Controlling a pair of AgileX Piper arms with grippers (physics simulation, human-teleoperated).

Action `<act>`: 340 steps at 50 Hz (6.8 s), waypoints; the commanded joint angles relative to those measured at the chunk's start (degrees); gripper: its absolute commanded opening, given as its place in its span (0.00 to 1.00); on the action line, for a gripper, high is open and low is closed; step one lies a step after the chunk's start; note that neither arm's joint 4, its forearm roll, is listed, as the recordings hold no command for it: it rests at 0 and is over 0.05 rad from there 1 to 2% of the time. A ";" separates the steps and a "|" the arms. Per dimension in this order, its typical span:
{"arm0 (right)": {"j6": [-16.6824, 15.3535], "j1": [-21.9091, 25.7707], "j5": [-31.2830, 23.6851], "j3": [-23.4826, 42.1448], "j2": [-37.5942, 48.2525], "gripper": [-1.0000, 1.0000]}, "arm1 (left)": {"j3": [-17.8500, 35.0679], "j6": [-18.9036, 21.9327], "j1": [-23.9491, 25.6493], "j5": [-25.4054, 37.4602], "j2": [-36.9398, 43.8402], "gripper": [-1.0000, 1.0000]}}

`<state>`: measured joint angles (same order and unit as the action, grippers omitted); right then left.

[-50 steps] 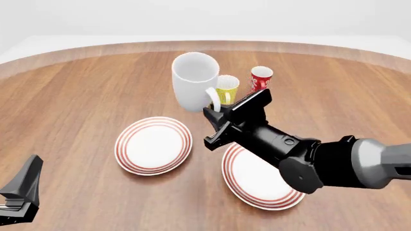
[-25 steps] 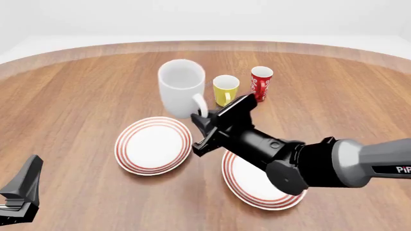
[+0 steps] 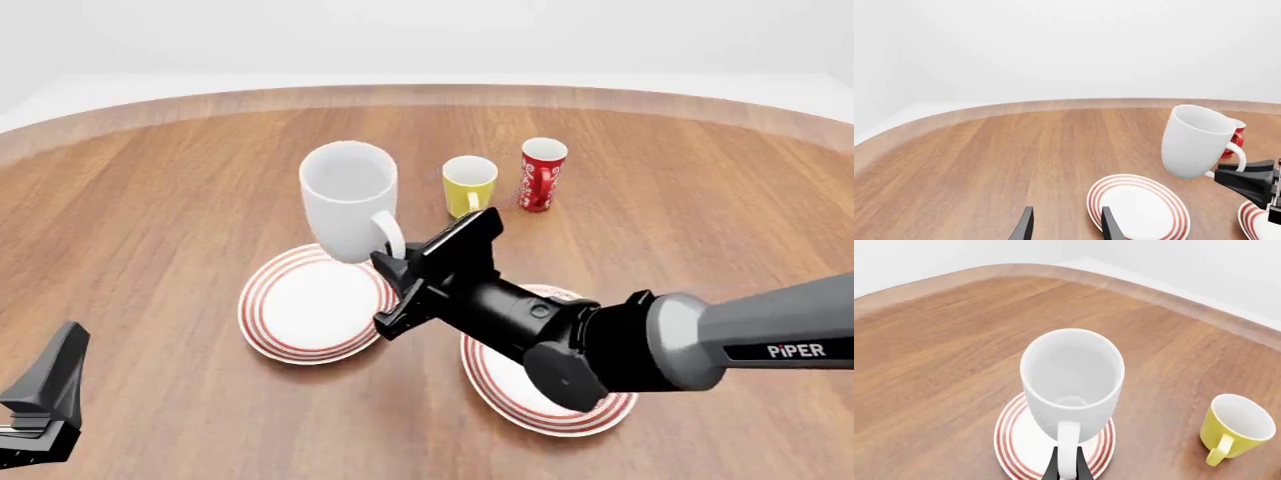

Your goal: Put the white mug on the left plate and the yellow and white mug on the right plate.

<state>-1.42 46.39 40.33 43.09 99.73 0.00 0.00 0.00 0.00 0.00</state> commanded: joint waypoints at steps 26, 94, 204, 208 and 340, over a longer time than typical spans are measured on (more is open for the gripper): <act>1.68 2.82 -0.87 5.04 6.41 0.00 | 0.00 0.00 0.00 0.00 0.00 1.00; 3.39 3.50 -2.78 12.58 16.46 0.00 | 0.00 0.00 0.00 0.00 0.00 1.00; 3.98 1.65 -5.71 16.25 20.18 1.00 | 0.00 0.00 0.00 0.00 0.00 1.00; 3.82 1.62 -5.66 15.31 18.61 1.00 | 0.00 0.00 0.00 0.00 0.00 1.00; 2.55 -21.47 -11.86 10.87 -2.10 1.00 | 0.00 0.00 0.00 0.00 0.00 1.00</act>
<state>1.16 25.31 30.07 51.60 95.71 0.00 0.00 0.00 0.00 0.00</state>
